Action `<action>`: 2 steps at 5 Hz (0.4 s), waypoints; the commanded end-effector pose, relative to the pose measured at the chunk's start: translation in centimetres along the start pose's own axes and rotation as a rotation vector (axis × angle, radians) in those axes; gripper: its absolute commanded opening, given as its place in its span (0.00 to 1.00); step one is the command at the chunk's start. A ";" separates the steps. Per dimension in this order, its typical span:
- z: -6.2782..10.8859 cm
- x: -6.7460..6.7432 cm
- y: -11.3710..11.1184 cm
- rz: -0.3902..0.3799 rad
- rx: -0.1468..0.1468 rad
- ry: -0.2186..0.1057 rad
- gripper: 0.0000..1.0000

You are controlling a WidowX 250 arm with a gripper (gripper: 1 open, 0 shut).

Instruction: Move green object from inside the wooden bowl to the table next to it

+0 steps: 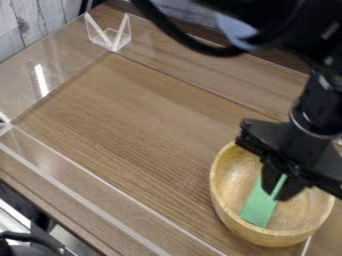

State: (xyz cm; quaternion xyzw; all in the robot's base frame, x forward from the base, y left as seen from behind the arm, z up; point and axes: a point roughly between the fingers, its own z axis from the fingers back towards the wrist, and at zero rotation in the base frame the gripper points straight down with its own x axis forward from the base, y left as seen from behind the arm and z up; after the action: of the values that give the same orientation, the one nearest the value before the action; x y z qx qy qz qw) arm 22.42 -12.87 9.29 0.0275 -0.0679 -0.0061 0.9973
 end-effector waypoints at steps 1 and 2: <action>4.3 1.3 0.7 0.033 -0.037 -0.079 0.00; 7.4 2.6 2.6 0.089 -0.039 -0.124 0.00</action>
State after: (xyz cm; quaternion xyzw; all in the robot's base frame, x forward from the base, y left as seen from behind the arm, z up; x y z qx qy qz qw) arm 23.60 -10.43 15.68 0.0170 -0.1080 0.0358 0.9934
